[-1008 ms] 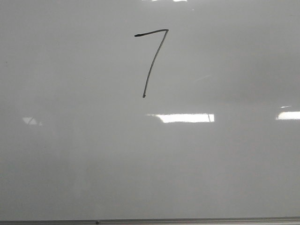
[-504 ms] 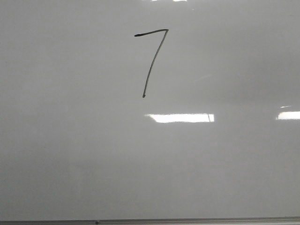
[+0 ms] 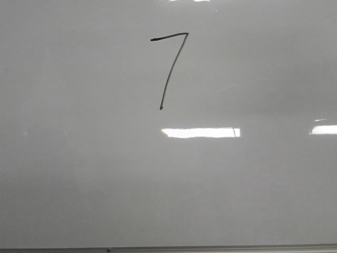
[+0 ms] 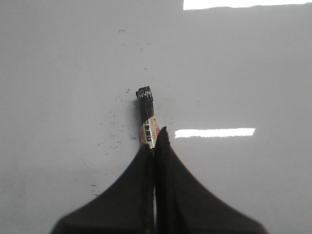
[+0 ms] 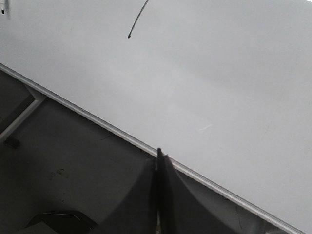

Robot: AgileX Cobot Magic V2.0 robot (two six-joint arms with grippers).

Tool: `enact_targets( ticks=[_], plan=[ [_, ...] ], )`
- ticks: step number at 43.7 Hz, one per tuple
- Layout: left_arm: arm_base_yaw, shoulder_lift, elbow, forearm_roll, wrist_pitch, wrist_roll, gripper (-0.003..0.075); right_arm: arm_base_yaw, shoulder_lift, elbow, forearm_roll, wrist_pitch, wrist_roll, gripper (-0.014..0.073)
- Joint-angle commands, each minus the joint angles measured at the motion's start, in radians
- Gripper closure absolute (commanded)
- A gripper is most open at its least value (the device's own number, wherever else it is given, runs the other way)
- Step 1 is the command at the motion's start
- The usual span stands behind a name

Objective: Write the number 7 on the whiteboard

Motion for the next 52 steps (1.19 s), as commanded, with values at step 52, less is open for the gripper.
enact_targets(
  ticks=[52],
  plan=[
    [-0.018,-0.017,0.014,-0.072,-0.171,0.091,0.0741,-0.007,0.005,-0.022,0.010,-0.058,-0.001,0.0662]
  ],
)
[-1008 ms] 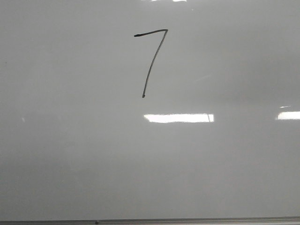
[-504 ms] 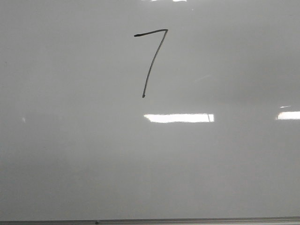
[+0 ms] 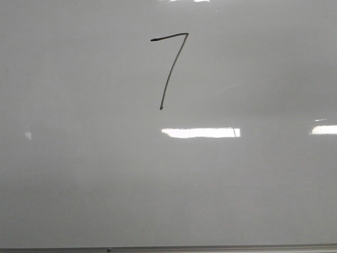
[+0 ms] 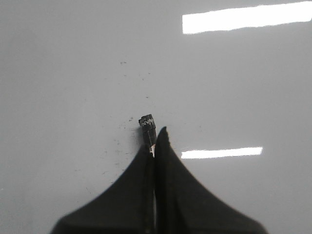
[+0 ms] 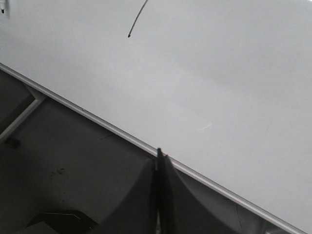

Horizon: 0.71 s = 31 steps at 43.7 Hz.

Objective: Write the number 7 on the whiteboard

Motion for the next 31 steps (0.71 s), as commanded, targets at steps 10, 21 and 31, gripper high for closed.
enact_targets(
  ticks=[10,21,31],
  plan=[
    [-0.031,-0.017,0.014,-0.010,-0.086,-0.002,0.0741,-0.007,0.005,-0.022,0.010,-0.058,-0.003,0.0662],
    [-0.033,-0.017,0.014,-0.010,-0.084,-0.002,0.0741,-0.007,0.005,-0.022,0.010,-0.058,-0.003,0.0662],
    [-0.031,-0.015,0.014,-0.010,-0.084,-0.002,0.0741,-0.007,0.005,-0.022,0.010,-0.058,-0.003,0.0662]
  ],
)
